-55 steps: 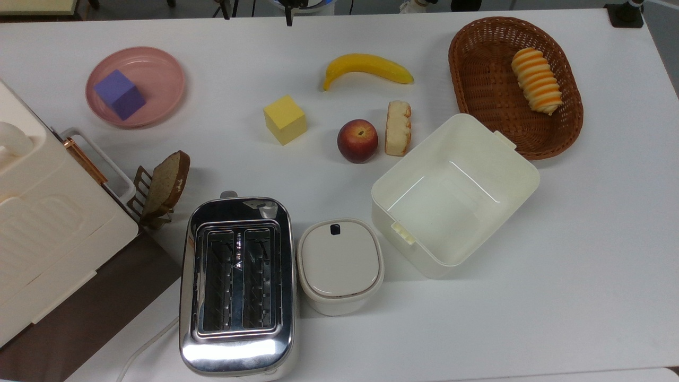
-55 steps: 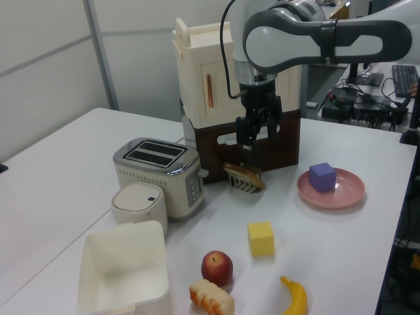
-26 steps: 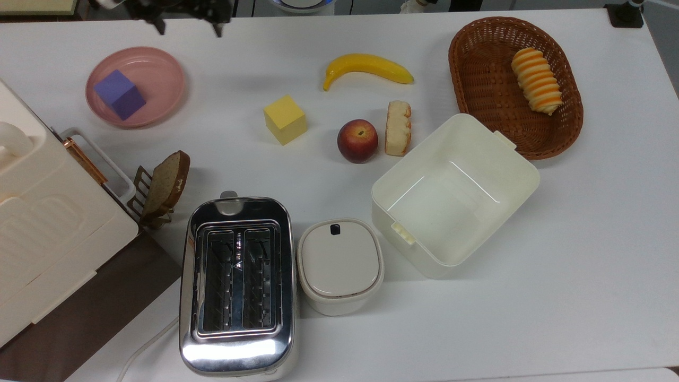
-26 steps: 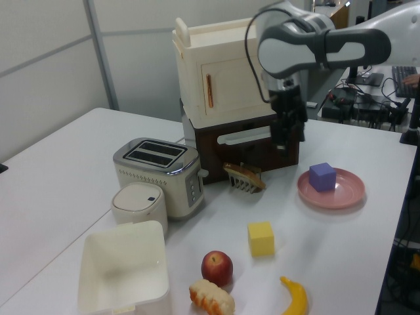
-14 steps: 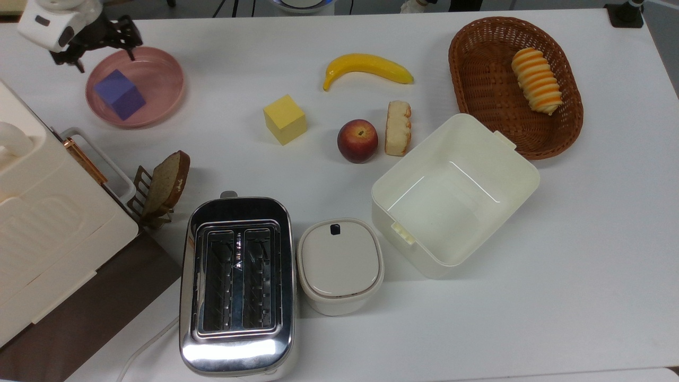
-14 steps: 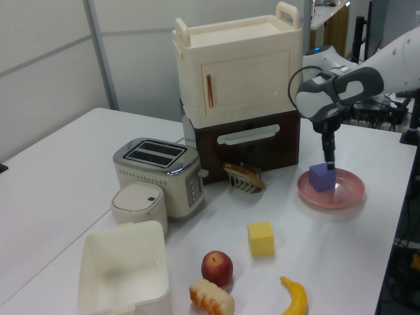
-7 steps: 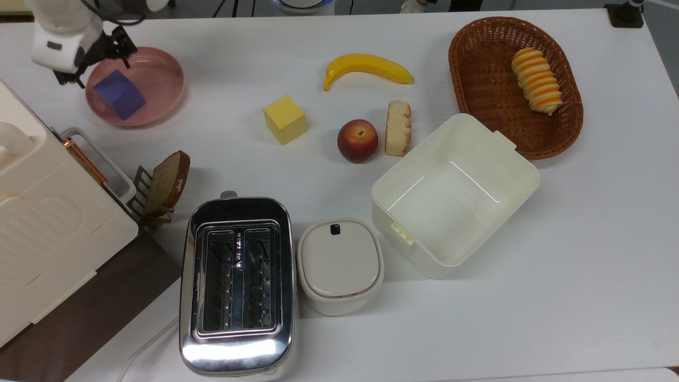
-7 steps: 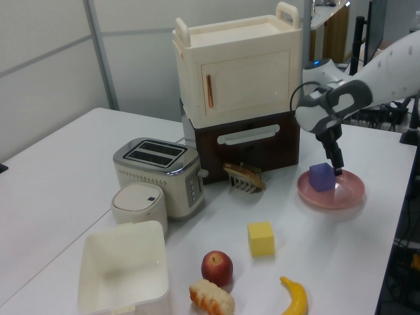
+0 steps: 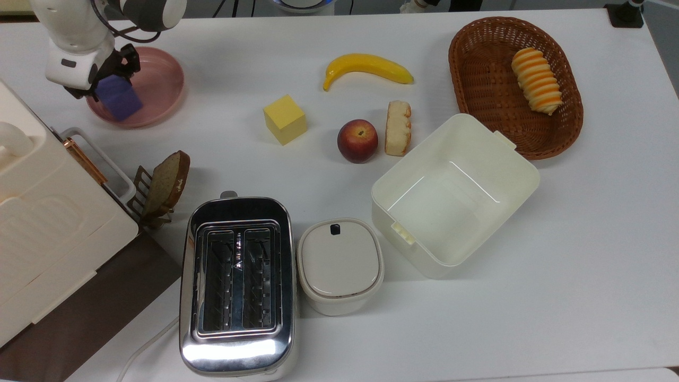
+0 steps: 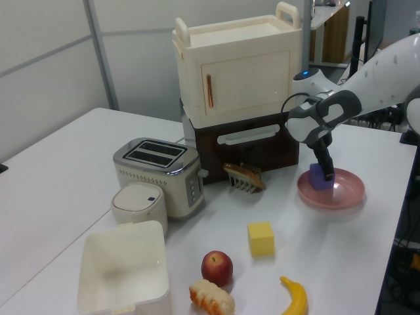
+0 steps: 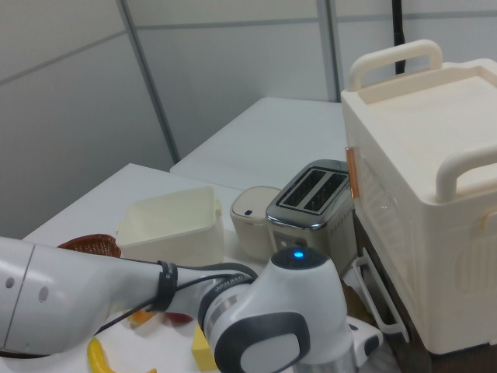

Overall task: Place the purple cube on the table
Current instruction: 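Close the gripper on the purple cube and lift it off the plate, then carry the purple cube beside the plate and lower it onto the table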

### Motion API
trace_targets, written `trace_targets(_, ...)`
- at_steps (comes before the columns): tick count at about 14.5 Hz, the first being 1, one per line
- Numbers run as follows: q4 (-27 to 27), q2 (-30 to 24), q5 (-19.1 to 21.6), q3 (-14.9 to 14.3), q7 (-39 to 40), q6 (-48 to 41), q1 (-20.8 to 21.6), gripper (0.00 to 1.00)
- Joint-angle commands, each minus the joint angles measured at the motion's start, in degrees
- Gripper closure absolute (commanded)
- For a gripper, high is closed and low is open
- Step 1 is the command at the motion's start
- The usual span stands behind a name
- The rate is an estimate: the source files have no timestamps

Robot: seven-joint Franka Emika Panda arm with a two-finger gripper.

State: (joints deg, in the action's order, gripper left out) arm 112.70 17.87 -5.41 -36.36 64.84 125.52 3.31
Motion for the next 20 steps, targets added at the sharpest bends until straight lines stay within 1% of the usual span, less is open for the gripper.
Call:
trace_targets(1,-0.80,-5.91,0.75,-0.38,-1.03,-7.55,2.05,0.55)
trace_targets(2,-2.12,-7.14,1.36,-0.38,-1.03,-10.79,2.32,0.55)
trace_targets(4,-5.63,-7.76,4.78,-0.21,-3.04,-17.21,4.15,0.53)
trace_targets(5,-7.73,-7.76,6.36,-0.03,-6.01,-19.85,5.47,0.53)
trace_targets(6,-9.06,-7.59,7.08,0.49,-9.87,-21.36,7.05,0.53)
trace_targets(8,-9.16,-7.33,7.26,3.73,-18.83,-21.02,9.52,0.49)
trace_targets(10,-8.90,-6.71,7.26,6.98,-25.44,-20.76,10.31,0.49)
trace_targets(12,-8.90,-4.79,7.26,9.36,-31.50,-18.84,11.28,0.48)
trace_targets(13,-8.81,-3.56,7.26,10.07,-34.57,-16.48,11.81,0.45)
trace_targets(14,-8.72,-1.89,7.17,11.21,-37.74,-13.58,11.99,0.40)
trace_targets(16,-8.81,-0.91,7.17,11.66,-39.00,-12.24,12.07,0.26)
trace_targets(17,-8.81,-1.00,7.17,11.66,-39.70,-11.97,12.07,0.04)
trace_targets(18,-8.90,-1.00,7.08,11.66,-40.31,-11.97,12.16,0.00)
trace_targets(20,-9.07,-1.35,7.08,11.75,-41.10,-12.14,12.51,0.00)
